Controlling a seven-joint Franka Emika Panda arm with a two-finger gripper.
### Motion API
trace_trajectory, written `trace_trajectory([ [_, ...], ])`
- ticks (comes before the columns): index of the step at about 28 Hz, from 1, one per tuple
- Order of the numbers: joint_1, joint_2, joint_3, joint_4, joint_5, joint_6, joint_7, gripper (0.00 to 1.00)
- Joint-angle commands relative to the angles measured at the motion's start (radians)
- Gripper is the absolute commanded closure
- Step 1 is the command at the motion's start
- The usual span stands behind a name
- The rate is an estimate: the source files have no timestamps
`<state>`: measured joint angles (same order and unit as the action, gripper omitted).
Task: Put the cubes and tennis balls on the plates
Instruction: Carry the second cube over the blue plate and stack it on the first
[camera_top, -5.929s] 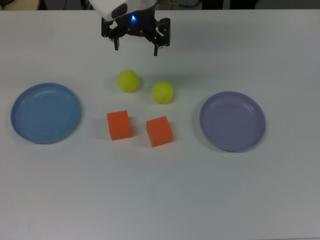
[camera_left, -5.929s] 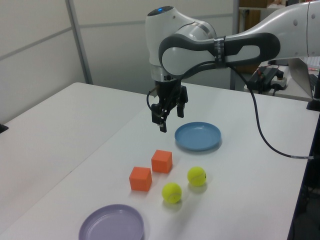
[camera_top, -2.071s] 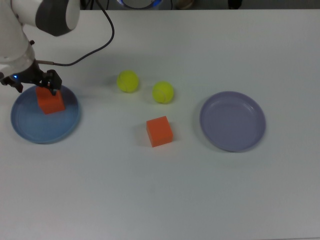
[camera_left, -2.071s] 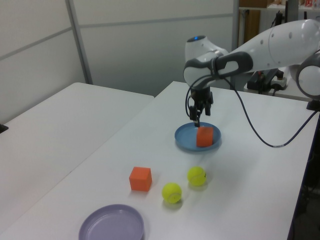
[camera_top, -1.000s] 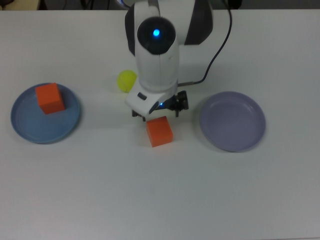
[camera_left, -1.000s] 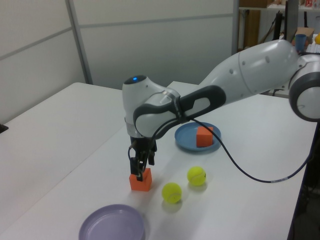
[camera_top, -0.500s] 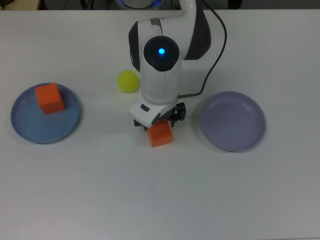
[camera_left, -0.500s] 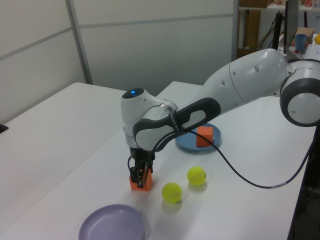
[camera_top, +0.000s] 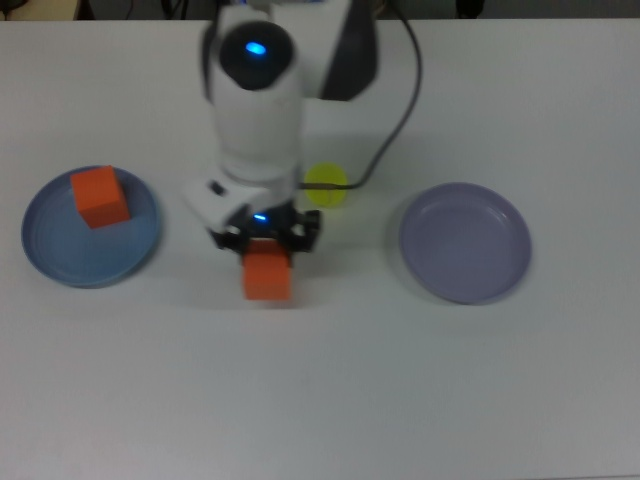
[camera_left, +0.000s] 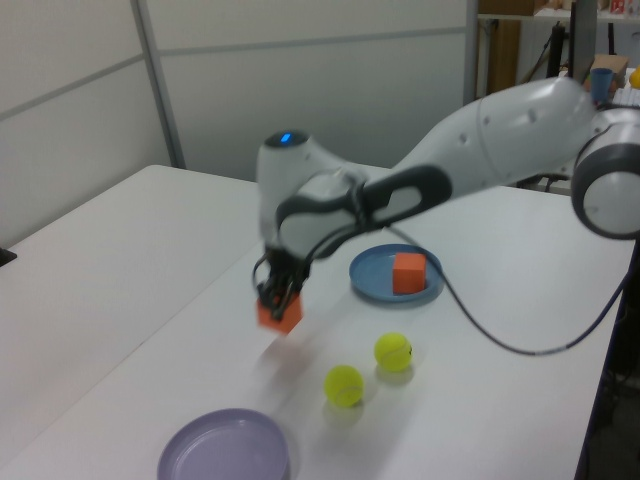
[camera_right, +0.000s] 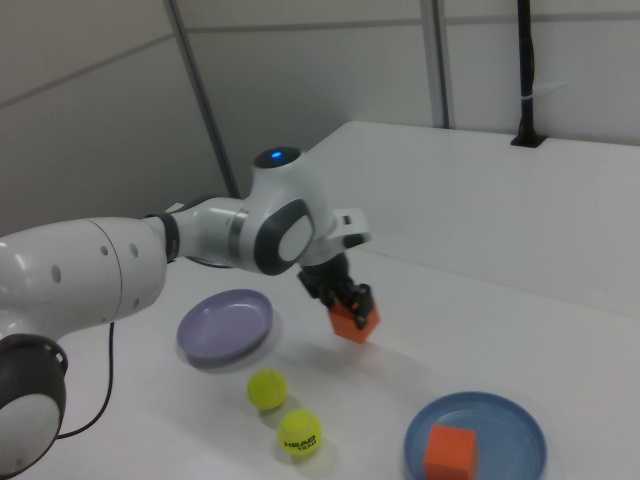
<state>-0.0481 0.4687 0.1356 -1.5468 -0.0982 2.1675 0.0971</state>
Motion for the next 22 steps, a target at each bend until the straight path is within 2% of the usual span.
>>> trace_trajectory([
  [1,-0.113,-0.051,0.001,-0.021,-0.001,-0.072,-0.071,0.95],
  [11,-0.249,-0.079,0.001,-0.027,-0.006,-0.216,-0.209,0.95],
  [22,-0.331,-0.140,-0.005,-0.052,-0.009,-0.314,-0.301,0.95],
])
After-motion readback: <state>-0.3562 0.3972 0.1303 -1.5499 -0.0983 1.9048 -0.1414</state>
